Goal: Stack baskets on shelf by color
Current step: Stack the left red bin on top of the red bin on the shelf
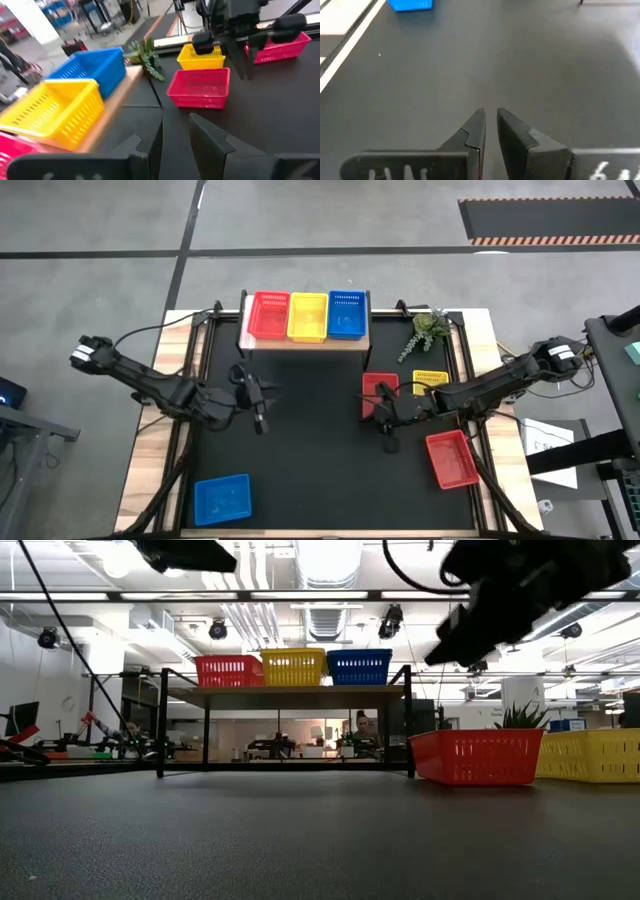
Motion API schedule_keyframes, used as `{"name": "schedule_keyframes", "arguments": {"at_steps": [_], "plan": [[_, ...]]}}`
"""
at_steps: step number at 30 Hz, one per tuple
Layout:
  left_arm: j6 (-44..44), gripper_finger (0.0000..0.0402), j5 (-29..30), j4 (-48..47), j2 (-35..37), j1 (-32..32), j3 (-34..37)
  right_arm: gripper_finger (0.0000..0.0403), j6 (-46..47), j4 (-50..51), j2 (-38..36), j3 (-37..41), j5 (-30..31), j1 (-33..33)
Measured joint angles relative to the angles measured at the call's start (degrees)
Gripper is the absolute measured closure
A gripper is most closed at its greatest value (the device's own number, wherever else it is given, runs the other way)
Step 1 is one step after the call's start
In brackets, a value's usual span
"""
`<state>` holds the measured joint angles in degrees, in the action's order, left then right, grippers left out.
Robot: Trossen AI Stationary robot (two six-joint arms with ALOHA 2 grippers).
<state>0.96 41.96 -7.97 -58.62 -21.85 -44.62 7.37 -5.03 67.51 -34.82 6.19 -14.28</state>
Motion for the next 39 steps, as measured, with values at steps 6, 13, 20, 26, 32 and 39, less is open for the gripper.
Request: {"name": "schedule_keyframes", "arguments": {"at_steps": [6, 13, 20, 26, 32, 39], "plan": [[6.8, 0.0322, -2.1, 0.4, -6.5, 0.0, -0.3, 0.0365, -0.1, -3.1, -1.8, 4.6, 1.9, -0.1], [9.3, 0.0322, -6.9, 5.3, -13.3, 0.0, -0.4, 0.0365, -2.3, -8.6, -1.9, 7.5, 2.0, -0.1], [9.3, 0.0322, -8.7, 7.8, -15.8, 0.0, -0.5, 0.0365, -2.5, -8.8, -1.9, 7.6, 2.0, -0.1], [9.2, 0.0322, -8.7, 7.8, -15.5, 0.0, -0.5, 0.0365, -2.5, -8.8, -1.9, 7.6, 2.0, -0.1], [9.2, 0.0322, -8.7, 8.0, -15.4, 0.0, -0.4, 0.0365, -2.4, -8.8, -1.9, 7.6, 2.0, -0.1], [9.2, 0.0322, -8.7, 9.2, -15.4, 0.0, -0.3, 0.0364, 2.4, -8.8, -1.8, 7.2, 2.0, -0.1]]}}
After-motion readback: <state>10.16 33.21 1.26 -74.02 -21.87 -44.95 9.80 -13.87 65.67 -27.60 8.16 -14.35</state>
